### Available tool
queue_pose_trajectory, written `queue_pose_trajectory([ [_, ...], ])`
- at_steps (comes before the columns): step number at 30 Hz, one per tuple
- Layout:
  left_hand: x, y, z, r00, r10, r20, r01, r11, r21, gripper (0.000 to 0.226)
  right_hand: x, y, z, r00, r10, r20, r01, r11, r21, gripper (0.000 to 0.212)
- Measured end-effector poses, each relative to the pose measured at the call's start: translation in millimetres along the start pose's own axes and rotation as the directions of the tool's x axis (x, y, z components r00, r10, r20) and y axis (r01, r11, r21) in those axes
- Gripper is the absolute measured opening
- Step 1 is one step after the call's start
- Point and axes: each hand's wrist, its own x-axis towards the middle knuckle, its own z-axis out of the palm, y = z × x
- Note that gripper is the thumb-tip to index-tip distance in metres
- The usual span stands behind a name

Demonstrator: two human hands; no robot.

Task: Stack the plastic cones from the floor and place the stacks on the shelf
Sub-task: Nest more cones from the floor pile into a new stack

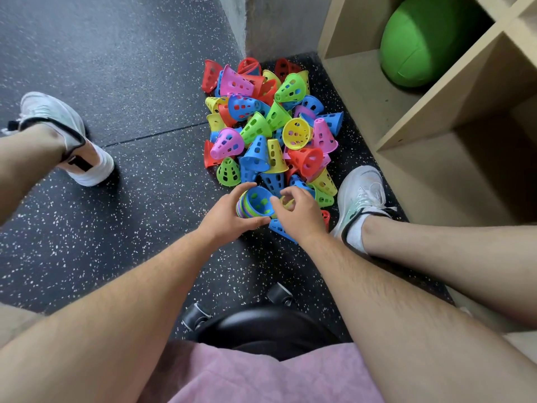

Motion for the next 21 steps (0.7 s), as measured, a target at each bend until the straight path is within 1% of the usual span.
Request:
queue_pose_trajectory([
  [2,-0.3,2.1,2.9,1.000,-0.002,0.020,0.002,1.000,-0.012,0.082,1.3,6.0,-0.3,1.000,-0.001,-0.023,-0.001,0.997,-0.083,0.030],
  [3,-1.3,5.6,3.4,0.999,0.005,0.032,-0.005,1.000,0.004,0.072,1.5,6.3,-1.0,0.999,0.006,-0.032,-0.009,0.996,-0.085,0.031],
  [5,-0.4,9.6,4.8,1.000,0.015,-0.001,-0.015,0.998,0.057,0.046,1.9,3.2,-1.7,0.999,0.023,-0.042,-0.025,0.999,-0.037,0.036],
  [6,0.4,10.9,5.5,0.999,0.014,-0.029,-0.012,0.997,0.071,0.037,2.1,0.7,-1.2,0.999,0.027,-0.032,-0.027,1.000,-0.009,0.036],
  [7,1.0,12.2,6.3,0.999,0.006,-0.039,-0.003,0.997,0.080,0.035,2.0,-1.7,-0.1,0.999,0.035,-0.008,-0.035,0.999,0.021,0.033],
  [8,1.4,13.9,7.1,1.000,-0.001,-0.031,0.004,0.996,0.091,0.040,1.3,-4.4,2.1,0.999,0.049,0.024,-0.050,0.997,0.053,0.029],
  [10,1.4,17.6,10.1,1.000,0.008,0.019,-0.010,0.994,0.106,0.056,-0.9,-7.7,8.0,0.995,0.078,0.067,-0.085,0.991,0.104,0.023],
  [13,-0.3,21.2,13.4,0.999,0.000,0.051,-0.006,0.993,0.117,0.081,-1.7,-10.5,12.1,0.994,0.099,0.052,-0.104,0.988,0.115,0.021],
  [15,-0.5,20.5,13.8,0.998,-0.006,0.059,-0.005,0.984,0.176,0.092,0.0,-10.7,10.3,0.992,0.110,0.068,-0.118,0.984,0.135,0.023],
  [18,1.1,20.3,14.3,0.998,0.021,0.062,-0.037,0.964,0.262,0.101,1.3,-10.6,4.7,0.983,0.151,0.107,-0.169,0.968,0.184,0.031],
  [21,1.1,21.9,15.8,0.997,0.064,0.052,-0.077,0.940,0.332,0.102,2.9,-11.3,2.7,0.976,0.171,0.138,-0.199,0.953,0.228,0.037],
])
